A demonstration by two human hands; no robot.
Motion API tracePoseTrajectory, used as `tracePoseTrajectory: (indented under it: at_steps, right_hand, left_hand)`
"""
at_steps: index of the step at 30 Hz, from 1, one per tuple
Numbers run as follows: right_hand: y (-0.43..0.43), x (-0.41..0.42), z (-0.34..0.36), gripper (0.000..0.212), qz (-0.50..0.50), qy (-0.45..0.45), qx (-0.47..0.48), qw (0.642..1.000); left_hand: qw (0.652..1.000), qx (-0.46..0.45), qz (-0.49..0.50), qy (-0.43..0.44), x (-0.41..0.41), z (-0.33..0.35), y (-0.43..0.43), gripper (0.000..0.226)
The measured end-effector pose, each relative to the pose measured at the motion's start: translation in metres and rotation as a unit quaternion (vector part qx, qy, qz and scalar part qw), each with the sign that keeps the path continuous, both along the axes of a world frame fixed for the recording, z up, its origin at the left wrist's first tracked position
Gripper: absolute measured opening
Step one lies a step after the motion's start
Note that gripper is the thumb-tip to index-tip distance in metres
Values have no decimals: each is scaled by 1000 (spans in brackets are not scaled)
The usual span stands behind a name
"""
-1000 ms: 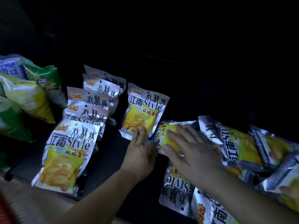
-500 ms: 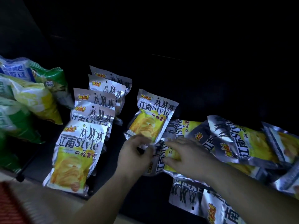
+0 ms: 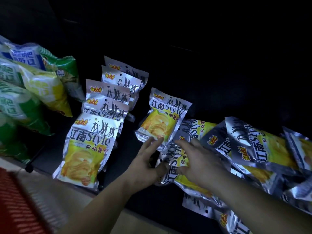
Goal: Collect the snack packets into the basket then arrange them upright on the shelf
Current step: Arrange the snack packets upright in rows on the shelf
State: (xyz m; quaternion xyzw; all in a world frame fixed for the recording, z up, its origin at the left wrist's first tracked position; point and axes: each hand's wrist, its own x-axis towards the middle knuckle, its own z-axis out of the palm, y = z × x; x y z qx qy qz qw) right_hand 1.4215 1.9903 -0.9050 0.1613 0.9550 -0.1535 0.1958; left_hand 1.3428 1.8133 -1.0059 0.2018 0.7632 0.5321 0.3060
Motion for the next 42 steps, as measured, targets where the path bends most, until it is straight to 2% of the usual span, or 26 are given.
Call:
tracePoseTrajectory:
  at_steps: [4, 7, 10, 12, 15, 18, 20, 23, 24, 26, 28, 30, 33, 36, 42]
  right_hand:
    - [-3, 19, 8, 80, -37, 31, -53, 997]
    - [-1, 29, 21, 74, -103, 115, -73, 985]
    - [2, 22, 30, 67, -160, 238, -106, 952]
    - [4, 6, 33, 59, -189, 286, -128, 931]
    - [-1, -26, 23, 51, -223, 320, -147, 909]
    - [-13, -49, 0, 57, -255, 290, -220, 896]
    - [-17, -53, -16, 51, -274, 271, -258, 886]
    - [-16, -50, -31, 25, -270, 259, -217, 902]
    - [-14, -48, -33, 22, -270, 260, -196, 906]
    - [-8, -47, -37, 31, -254, 266, -133, 920]
    - [-5, -48, -38, 54, -230, 243, -66, 940]
    - [-4, -49, -39, 62, -215, 221, -47, 950]
    - [-3, -51, -43, 54, -228, 209, -118, 944]
    - [-1, -55, -45, 23, -262, 230, -196, 916]
    - [-15, -75, -38, 35, -216, 330, -215, 893]
  left_hand:
    - [996, 29, 26, -76, -7, 16, -5, 65]
    - [990, 30, 78, -115, -12, 38, 2, 46]
    - [976, 89, 182, -79, -1, 63, 6, 22]
    - [966, 120, 226, -37, 9, 78, 6, 18]
    - [969, 144, 200, -28, 14, 79, 1, 30]
    - [988, 84, 125, -20, 11, 57, -5, 16]
    - [993, 3, 117, 22, 5, 38, -15, 28]
    - [980, -62, 131, 139, -4, 17, -24, 43]
    - [972, -83, 130, 178, -5, 13, -25, 46]
    - [958, -116, 125, 229, -6, 11, -23, 54]
    - [949, -132, 108, 266, -7, 12, -18, 62]
    - [942, -158, 58, 292, -6, 17, -11, 64]
    - [942, -200, 22, 269, -3, 22, -5, 65]
    - [937, -219, 33, 269, 3, 21, -5, 67]
    - [928, -190, 90, 308, 1, 15, -17, 62]
